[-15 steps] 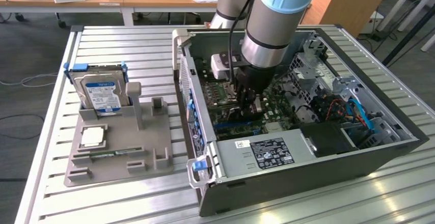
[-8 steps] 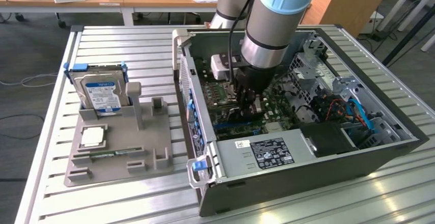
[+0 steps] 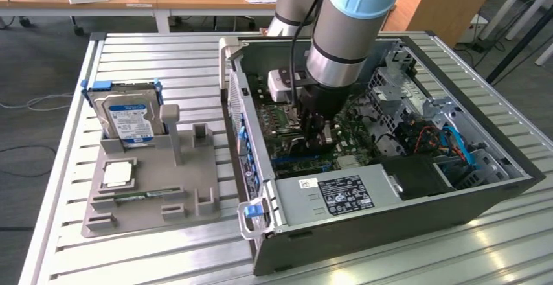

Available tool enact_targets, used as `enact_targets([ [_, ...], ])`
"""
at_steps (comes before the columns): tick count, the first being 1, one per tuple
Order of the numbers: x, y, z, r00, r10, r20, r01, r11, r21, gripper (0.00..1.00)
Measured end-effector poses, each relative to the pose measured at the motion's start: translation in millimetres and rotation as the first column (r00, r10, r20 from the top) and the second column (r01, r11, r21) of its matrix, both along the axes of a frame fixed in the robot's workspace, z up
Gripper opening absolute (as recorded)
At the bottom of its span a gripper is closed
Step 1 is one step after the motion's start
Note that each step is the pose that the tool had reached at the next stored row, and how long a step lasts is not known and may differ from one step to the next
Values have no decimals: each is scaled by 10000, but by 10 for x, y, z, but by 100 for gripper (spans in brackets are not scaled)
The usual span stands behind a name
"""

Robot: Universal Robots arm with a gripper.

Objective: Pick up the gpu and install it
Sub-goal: 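Insert the gpu into the slot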

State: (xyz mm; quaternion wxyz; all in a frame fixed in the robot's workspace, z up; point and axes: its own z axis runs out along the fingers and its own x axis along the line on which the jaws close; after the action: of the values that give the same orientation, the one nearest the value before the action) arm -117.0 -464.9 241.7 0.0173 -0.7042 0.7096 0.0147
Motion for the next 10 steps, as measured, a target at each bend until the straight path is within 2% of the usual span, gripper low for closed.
enact_targets([
  [10,-1,0,-24,10000,0,2,0,10000,4,27],
])
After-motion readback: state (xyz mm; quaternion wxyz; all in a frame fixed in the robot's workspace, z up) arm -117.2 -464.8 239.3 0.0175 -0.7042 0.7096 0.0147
